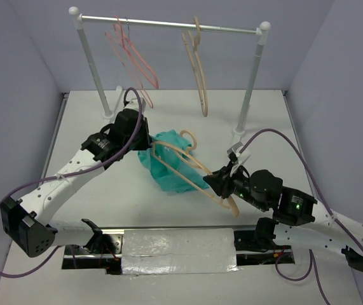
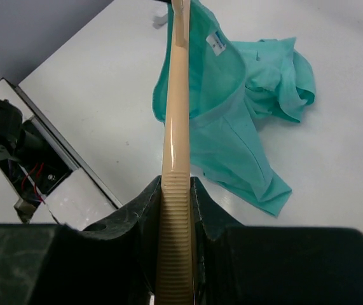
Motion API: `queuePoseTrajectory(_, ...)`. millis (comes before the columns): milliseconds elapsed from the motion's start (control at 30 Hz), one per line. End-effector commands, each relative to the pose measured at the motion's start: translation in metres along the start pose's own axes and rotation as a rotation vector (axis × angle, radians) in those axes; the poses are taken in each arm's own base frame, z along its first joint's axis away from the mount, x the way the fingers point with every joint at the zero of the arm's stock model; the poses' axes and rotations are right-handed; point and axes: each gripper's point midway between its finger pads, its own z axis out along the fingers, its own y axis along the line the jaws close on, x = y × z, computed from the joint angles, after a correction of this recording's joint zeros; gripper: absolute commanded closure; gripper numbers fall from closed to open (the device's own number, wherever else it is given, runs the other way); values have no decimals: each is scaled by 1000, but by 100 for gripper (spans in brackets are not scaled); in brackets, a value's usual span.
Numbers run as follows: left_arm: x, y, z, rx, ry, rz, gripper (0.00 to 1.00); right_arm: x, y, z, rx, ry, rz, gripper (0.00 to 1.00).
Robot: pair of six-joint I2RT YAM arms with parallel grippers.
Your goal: Place the t-shirt on the hanger
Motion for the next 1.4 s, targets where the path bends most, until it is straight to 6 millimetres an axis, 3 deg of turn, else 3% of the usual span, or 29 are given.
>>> queuePoseTrajectory(0,-39,-27,-25,100,-96,-17,100,-23,15,3,-56,-117,2,100)
queuePoseTrajectory(133,-51,-39,-47,157,-126,-16,100,-15,18,12,-38,-119,-11,100)
queuePoseTrajectory(333,-48,-48,-70,212,-125,-1,100,-11,9,22,50,-132,-26,100)
queuePoseTrajectory(467,-48,-62,-83,292,-123,1,100,-21,30,22,-51,-237,-9,100)
queuePoseTrajectory(500,-48,-69,-88,322,-127,2,100,-34,36,21,-74,-302,6,100)
queuePoseTrajectory(800,-33,-112,-122,475,-112,48,100,-35,36,40,-31,-392,10,100)
queuePoseTrajectory(833,-30,-115,-123,488,-108,49,100,-42,38,39,-40,-422,28,100)
queuePoseTrajectory(1067,-21,-143,-139,602,-95,69,100,-37,31,39,-43,-523,77,100)
queuePoseTrajectory(1100,-19,-148,-142,631,-85,80,100,-45,32,32,-62,-577,100,100)
queuePoseTrajectory(1167,-16,-159,-151,685,-87,119,100,-36,28,29,-81,-609,95,100)
queuePoseTrajectory(1200,-12,-164,-157,724,-72,149,93,-49,31,18,-123,-688,117,100)
queuePoseTrajectory(1233,-10,-167,-160,748,-65,182,67,-37,27,17,-129,-699,109,100)
queuePoseTrajectory(1300,-6,-162,-162,728,-37,269,51,-45,27,4,-169,-781,134,100)
queuePoseTrajectory(1333,-7,-156,-159,684,-33,288,43,-38,26,3,-179,-785,105,100)
queuePoseTrajectory(1367,-5,-152,-153,649,-17,322,27,-38,26,0,-191,-798,109,100)
